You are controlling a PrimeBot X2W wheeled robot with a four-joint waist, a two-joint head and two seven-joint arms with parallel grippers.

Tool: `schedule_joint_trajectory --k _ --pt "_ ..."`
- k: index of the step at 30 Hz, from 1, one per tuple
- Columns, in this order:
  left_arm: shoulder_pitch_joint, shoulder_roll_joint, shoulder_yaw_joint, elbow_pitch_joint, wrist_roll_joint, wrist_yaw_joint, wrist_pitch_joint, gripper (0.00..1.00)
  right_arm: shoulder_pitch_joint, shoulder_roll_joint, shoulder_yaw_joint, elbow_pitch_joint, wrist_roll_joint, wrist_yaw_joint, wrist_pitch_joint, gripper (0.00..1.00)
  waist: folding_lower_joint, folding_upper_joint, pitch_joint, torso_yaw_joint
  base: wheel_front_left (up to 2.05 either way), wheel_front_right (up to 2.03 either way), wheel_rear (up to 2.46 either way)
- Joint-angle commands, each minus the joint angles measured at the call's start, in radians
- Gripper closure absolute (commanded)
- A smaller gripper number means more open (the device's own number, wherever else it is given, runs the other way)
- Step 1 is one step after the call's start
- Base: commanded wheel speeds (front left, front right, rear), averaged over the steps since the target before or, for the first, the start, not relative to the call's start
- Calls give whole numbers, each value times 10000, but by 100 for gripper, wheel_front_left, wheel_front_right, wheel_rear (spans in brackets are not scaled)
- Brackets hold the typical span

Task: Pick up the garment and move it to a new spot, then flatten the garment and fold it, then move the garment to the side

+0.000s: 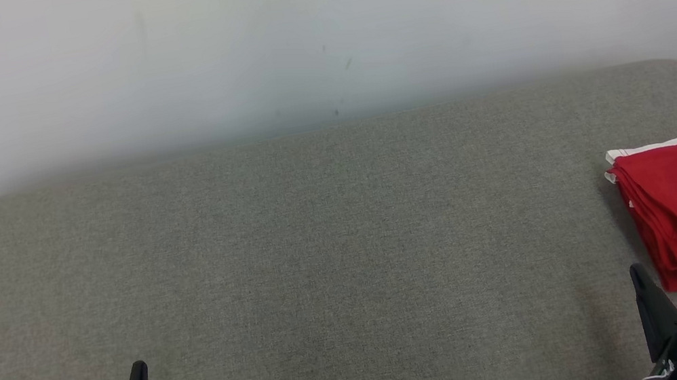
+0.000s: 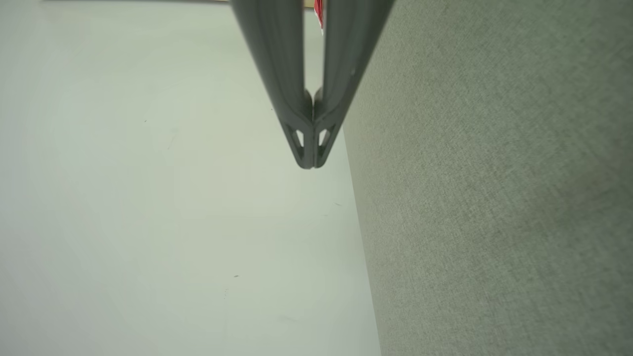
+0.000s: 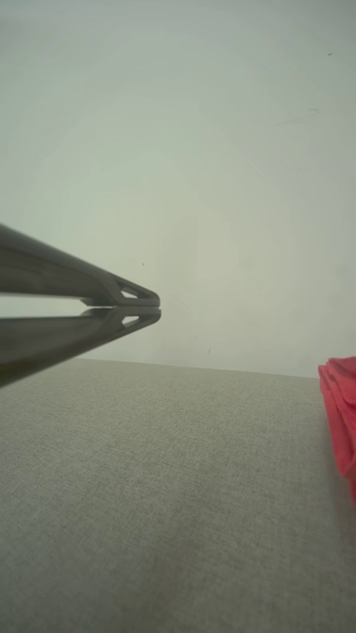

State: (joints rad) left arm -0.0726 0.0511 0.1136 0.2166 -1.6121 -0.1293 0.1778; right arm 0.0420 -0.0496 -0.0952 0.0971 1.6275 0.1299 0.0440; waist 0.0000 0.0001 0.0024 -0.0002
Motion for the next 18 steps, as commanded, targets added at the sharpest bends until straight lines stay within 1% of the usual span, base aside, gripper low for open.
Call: schedule_joint_trajectory --k 1,18 --pt "-116 -17 33 -33 -75 -25 21 100 -48 -12 6 -29 27 13 30 100 0 -1 0 0 0 0 0" --pt "-116 -17 33 -34 -76 -25 20 100 -48 -12 7 -29 28 15 29 100 0 -1 0 0 0 0 0"
